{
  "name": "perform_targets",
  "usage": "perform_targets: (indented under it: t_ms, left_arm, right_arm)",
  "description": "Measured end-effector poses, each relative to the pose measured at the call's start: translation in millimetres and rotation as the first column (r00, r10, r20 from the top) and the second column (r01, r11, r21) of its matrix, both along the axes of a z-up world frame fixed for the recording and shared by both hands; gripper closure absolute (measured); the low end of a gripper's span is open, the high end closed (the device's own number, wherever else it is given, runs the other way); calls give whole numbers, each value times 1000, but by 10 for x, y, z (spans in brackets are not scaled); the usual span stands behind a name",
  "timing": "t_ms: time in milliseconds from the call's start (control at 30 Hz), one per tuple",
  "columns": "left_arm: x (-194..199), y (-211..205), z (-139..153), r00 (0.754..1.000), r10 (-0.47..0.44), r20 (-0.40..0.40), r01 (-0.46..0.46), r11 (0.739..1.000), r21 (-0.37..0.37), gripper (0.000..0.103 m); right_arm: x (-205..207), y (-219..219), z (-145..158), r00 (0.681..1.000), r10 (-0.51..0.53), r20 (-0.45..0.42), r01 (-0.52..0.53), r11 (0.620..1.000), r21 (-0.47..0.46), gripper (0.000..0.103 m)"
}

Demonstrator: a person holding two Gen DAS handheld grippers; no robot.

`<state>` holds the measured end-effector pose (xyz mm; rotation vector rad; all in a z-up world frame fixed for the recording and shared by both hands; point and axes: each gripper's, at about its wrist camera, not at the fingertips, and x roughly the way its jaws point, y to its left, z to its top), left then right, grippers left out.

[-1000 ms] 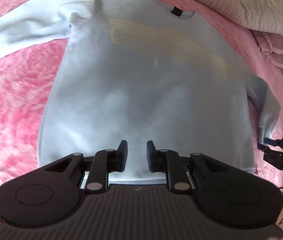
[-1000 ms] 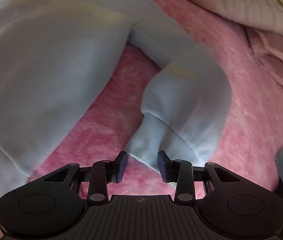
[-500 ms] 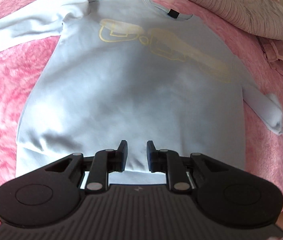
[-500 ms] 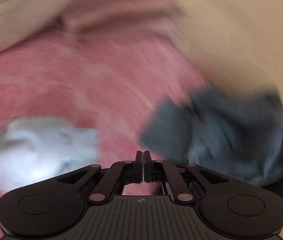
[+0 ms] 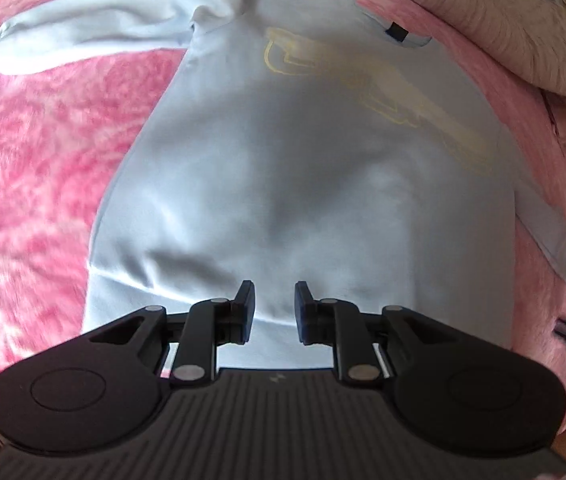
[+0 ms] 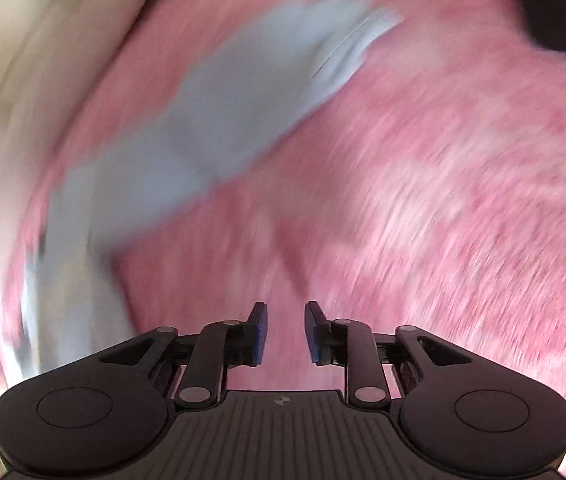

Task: Fold clothes

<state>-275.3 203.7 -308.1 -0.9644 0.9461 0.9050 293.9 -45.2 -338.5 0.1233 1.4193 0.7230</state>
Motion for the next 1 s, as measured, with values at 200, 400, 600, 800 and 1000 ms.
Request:
perform_targets:
  t_ms: [200,400,600,800,1000]
  left_arm:
    - [-94,205,-41,998,53,34,-53,999,-7,87]
    - [-64,300,-54,998,54,37,-54,999,-5,87]
    - [-73,300,-57,998,45,46,-45,999,-6,87]
    - [-199,306,-133,999,33,-10,-33,999,-23,86]
    - [-546,288,-153,998,55,-28,-56,997,-54,75]
  right_arm:
    - [805,148,-1,954,-284,99,270,954,132,61]
    - [1246,400,-210,923,-376,84,373,927,48,96]
    - [1120,79,63,903,-394,173,389,919,62,99]
    - [1077,-170,-101,888,-451,86,454,891,-12,80]
    - [108,-51,181,992,-120,30,120,993,1,70]
